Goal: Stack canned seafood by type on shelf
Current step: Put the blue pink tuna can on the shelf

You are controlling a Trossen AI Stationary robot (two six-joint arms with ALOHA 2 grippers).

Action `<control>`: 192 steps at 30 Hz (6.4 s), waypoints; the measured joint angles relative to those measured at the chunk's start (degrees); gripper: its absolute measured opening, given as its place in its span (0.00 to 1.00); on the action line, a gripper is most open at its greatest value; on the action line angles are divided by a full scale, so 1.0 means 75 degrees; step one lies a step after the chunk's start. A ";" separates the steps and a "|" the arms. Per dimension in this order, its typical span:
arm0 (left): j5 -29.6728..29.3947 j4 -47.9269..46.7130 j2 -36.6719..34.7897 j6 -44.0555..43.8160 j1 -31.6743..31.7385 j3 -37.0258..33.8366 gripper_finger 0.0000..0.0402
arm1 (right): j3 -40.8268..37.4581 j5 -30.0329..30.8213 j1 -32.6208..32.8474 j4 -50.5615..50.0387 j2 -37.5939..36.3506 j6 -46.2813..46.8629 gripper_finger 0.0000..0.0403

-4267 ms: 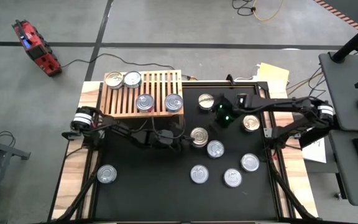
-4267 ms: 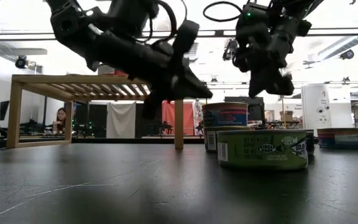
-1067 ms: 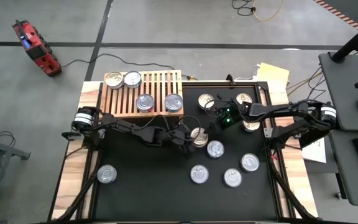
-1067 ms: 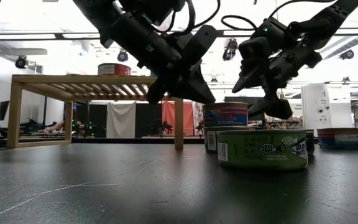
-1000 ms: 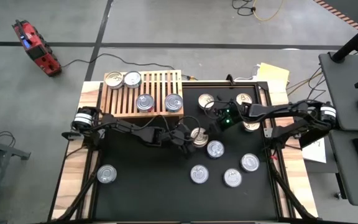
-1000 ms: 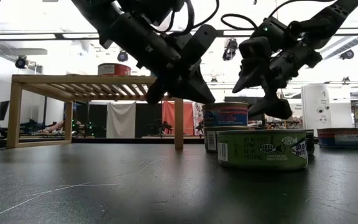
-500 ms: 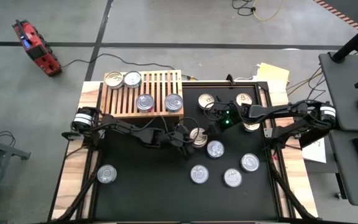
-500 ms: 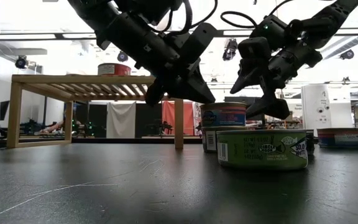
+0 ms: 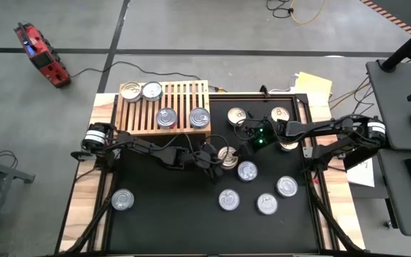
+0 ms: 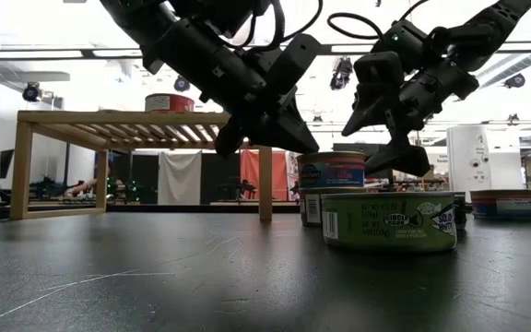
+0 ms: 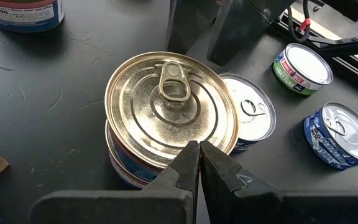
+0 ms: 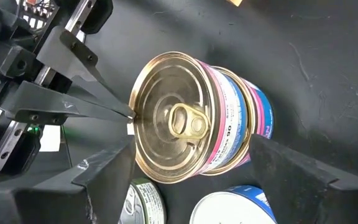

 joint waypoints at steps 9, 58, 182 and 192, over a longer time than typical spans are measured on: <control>-0.0003 0.0088 0.0000 -0.0060 -0.0021 -0.0055 0.00 | 0.0000 0.0115 0.0000 0.0002 0.0000 -0.0048 0.78; -0.0256 0.1253 0.0000 -0.0598 -0.0182 -0.0675 0.00 | -0.0009 0.0196 0.0032 0.0457 -0.0006 -0.0046 0.81; 0.0971 -0.8264 -0.5189 0.3932 0.1924 0.3409 0.00 | 0.6073 -0.2224 -0.1888 0.1245 0.3465 0.1620 0.46; 0.2736 -0.7828 -0.5230 0.5794 0.2979 0.3363 0.00 | 0.7178 -0.1771 -0.2076 0.0678 0.4348 0.2166 0.46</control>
